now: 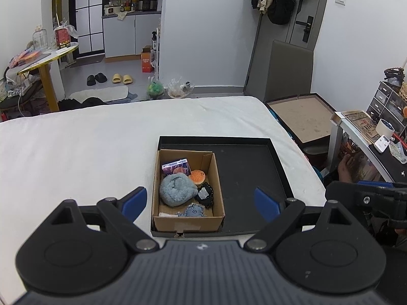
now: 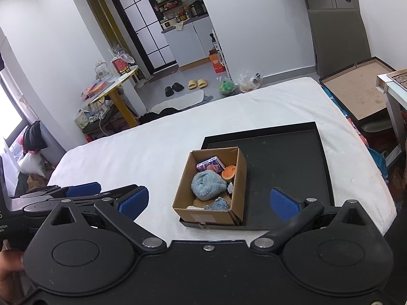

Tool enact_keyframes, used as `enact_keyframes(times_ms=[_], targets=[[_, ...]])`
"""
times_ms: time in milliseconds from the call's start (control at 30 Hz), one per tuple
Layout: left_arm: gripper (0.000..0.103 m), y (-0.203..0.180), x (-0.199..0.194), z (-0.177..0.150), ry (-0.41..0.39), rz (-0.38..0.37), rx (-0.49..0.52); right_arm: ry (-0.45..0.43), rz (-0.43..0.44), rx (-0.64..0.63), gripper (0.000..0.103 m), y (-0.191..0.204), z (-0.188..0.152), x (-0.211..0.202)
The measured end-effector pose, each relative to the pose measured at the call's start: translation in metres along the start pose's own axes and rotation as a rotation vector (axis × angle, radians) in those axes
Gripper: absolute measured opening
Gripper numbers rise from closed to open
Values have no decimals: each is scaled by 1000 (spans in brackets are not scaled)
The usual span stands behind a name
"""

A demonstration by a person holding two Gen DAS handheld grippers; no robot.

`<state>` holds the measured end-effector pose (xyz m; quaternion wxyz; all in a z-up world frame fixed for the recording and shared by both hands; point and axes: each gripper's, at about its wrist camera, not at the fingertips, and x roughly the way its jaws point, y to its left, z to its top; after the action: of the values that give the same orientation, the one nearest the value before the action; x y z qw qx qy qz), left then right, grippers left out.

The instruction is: Organize soft objects

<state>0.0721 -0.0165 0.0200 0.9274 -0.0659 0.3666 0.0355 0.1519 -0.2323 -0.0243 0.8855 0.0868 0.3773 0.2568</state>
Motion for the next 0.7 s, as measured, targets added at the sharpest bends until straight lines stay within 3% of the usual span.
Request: enact_keyframes(times_ms=[700], targets=[[91,1,0,-1,2,1,1,1,-6,-4,103,1,-1,0]])
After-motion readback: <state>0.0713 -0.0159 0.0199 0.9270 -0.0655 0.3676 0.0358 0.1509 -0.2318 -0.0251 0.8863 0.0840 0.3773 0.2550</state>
